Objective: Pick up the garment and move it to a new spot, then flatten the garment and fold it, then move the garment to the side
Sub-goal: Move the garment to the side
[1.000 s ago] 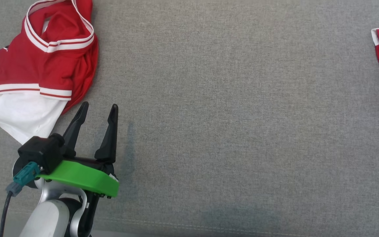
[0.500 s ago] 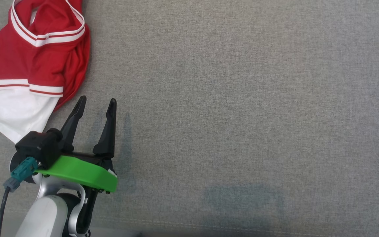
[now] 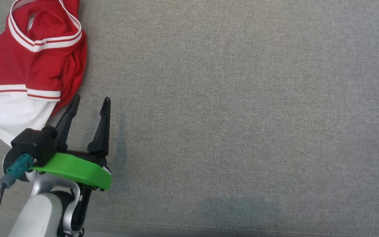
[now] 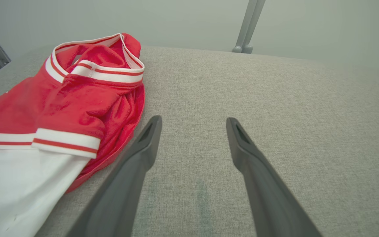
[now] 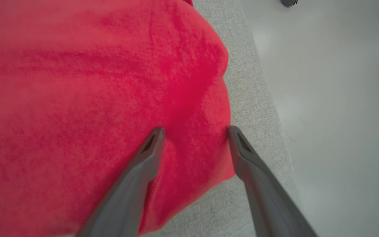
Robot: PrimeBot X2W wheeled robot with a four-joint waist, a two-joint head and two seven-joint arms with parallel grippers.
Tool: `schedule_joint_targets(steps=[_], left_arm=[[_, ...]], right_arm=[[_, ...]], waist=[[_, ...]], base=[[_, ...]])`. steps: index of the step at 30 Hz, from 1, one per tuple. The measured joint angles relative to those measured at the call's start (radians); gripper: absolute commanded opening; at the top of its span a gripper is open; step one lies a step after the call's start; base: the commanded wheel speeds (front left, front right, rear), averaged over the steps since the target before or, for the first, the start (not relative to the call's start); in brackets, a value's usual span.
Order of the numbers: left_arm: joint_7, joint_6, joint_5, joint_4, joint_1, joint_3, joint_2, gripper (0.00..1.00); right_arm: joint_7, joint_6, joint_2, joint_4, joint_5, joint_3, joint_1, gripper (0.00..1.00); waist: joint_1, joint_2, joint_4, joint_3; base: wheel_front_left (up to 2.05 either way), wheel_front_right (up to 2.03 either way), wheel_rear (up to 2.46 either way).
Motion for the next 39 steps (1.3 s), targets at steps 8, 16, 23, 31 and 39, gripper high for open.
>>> schedule_joint_targets(steps=[8,16,23,31,39], left_arm=[[-0.001,0.000,0.007,0.008,0.000,0.030,0.014,1.00],[-0.048,0.001,0.007,0.047,0.001,0.067,0.011,1.00],[-0.081,0.001,0.007,0.110,0.048,0.089,0.016,1.00],[-0.117,0.001,0.015,0.165,0.140,0.085,0.025,1.00],[-0.151,-0.001,0.016,0.197,0.224,0.061,0.026,1.00]], right_arm=[[-0.088,0.000,0.068,-0.010,-0.020,-0.011,0.010,1.00],[-0.327,0.000,0.114,-0.177,-0.098,-0.024,0.003,1.00],[-0.520,0.000,0.204,-0.295,-0.136,-0.023,0.074,1.00],[-0.644,0.000,0.351,-0.364,-0.151,0.031,0.278,1.00],[-0.646,0.000,0.451,-0.415,-0.203,0.034,0.438,1.00]], waist=[[0.0000,0.0000,-0.024,-0.039],[0.0000,0.0000,-0.059,-0.108],[0.0000,-0.0001,-0.101,-0.191],[0.0000,0.0000,-0.163,-0.294],[-0.0001,0.0000,-0.232,-0.386]], base=[[0.00,0.00,0.00],[0.00,0.00,0.00],[0.00,0.00,0.00],[0.00,0.00,0.00],[0.00,0.00,0.00]])
